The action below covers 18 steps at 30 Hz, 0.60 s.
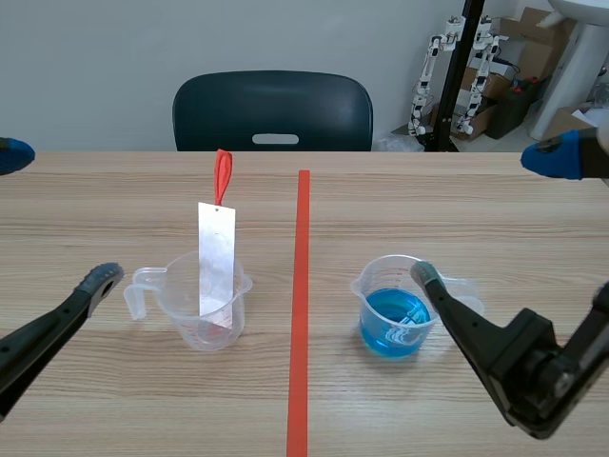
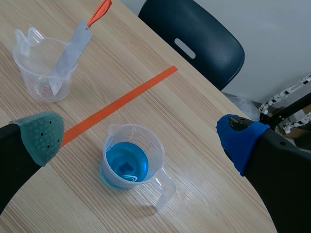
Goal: Do the redox reaction experiment. lift the metal plate out of the left beaker
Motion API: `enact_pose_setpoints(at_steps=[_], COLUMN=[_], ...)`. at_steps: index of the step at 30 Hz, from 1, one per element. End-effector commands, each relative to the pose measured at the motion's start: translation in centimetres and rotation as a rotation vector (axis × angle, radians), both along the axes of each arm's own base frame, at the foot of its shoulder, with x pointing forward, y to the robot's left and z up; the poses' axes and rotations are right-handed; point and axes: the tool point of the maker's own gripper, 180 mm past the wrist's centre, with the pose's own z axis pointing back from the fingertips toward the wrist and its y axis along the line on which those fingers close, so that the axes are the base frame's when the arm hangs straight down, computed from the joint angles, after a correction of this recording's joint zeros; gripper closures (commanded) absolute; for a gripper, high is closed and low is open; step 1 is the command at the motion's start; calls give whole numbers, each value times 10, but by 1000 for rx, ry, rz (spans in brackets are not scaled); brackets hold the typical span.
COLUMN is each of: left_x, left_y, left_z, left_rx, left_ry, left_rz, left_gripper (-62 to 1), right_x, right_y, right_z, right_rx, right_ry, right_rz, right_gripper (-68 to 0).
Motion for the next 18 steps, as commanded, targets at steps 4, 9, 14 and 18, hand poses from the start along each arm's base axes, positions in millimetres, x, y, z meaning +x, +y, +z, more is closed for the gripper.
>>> enact_pose_setpoints(at_steps=[4,9,14,18], left_x=[-2,-2,-2,-5], left_y=[-2,-1,14,35], left_z=[2,0,-21,-44], left_rx=[-21,-21,-20,-58], left_ry=[3,7,56,116], left_rz=[0,3,42,107], left_gripper=[-551,-551,-551,-551], right_x=[4,10,20,30], right_y=[3,-1,-4,-8], right_z=[13,12,12,14], right_rx=[7,-10,21,38], right_ry=[-43,-33,16,28], right_rz=[10,-7,-18,-15], right_gripper=[-679,-679,-679,-679])
